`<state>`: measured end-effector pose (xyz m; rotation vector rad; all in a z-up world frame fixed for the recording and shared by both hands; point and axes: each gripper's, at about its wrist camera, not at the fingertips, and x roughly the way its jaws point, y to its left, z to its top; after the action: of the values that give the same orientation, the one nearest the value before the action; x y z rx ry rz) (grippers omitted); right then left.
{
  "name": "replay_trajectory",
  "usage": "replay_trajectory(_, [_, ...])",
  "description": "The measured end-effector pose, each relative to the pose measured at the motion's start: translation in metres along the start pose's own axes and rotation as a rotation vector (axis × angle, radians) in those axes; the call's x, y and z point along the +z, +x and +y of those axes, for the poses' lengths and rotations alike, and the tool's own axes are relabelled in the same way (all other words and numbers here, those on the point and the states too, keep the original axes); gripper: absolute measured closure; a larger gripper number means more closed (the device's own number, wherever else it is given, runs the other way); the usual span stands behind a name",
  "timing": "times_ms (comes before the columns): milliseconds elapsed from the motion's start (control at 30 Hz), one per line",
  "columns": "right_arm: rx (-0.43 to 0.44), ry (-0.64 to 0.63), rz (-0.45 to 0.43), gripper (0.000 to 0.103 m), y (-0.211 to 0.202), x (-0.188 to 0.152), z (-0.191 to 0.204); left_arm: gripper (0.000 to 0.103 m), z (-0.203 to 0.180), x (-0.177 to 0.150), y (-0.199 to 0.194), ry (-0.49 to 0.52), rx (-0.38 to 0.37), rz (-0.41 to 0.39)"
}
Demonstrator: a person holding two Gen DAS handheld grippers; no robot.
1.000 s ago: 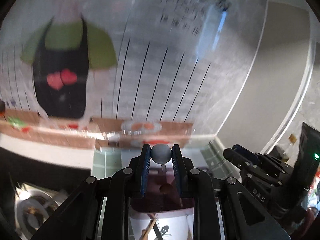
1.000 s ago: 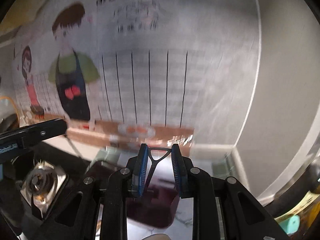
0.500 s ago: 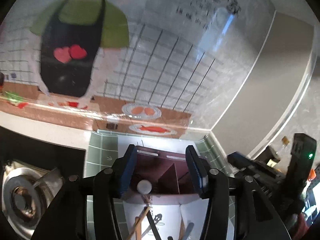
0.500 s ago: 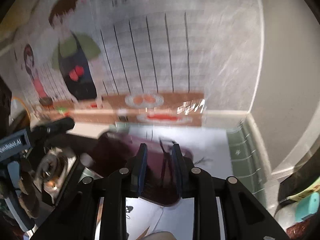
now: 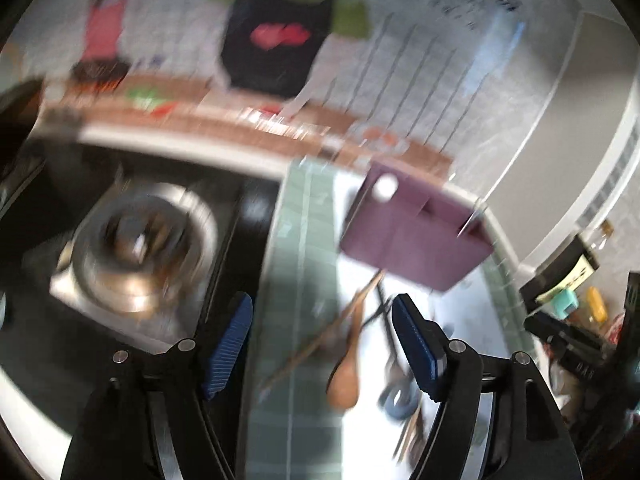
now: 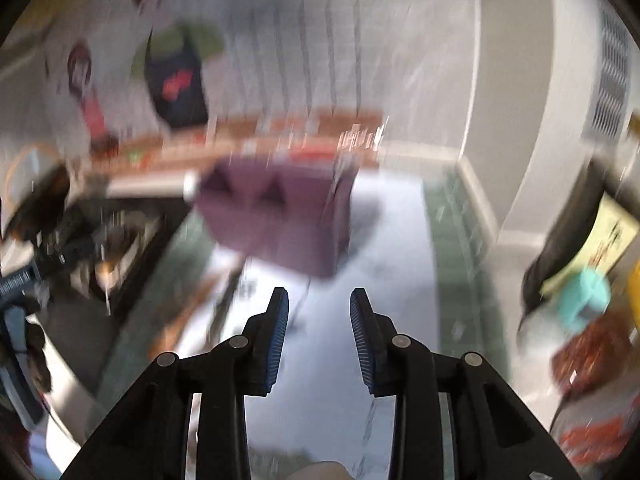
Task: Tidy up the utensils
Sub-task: 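Lower the right gripper onto the long white plastic spoon and close it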
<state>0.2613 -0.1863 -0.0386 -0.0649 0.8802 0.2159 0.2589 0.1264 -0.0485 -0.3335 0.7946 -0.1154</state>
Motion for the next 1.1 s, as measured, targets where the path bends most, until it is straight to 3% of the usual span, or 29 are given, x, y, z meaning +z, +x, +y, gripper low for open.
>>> replay_trajectory(133, [0.045,-0.035,0.062,0.073,0.016,-0.019,0.014,0.030,0.018,-0.021,-0.010,-0.034,0.048,0.024])
replay_trajectory(367, [0.019,0.020,0.075,0.073,0.052,0.001,0.012,0.029,0.027,-0.034,-0.035,-0.056,0.073,0.008])
replay_trajectory(567, [-0.030,0.057,0.124,0.073,0.108,0.021,0.020,0.028,0.011,-0.061,-0.031,0.025,0.044,0.077])
replay_trajectory(700, [-0.047,0.072,0.151,0.073,0.128,0.027,0.024,0.028,0.011,-0.069,-0.032,0.019,0.024,0.090])
replay_trajectory(767, [-0.065,0.082,0.179,0.074,0.133,0.025,0.023,0.028,0.011,-0.068,-0.032,0.026,0.027,0.089])
replay_trajectory(867, [-0.069,0.073,0.184,0.088,0.131,0.017,0.021,0.028,0.010,-0.066,-0.030,0.050,0.030,0.081])
replay_trajectory(1100, [-0.053,0.026,0.178,0.095,0.100,-0.014,0.003,0.028,-0.009,-0.057,-0.006,0.084,-0.054,0.130])
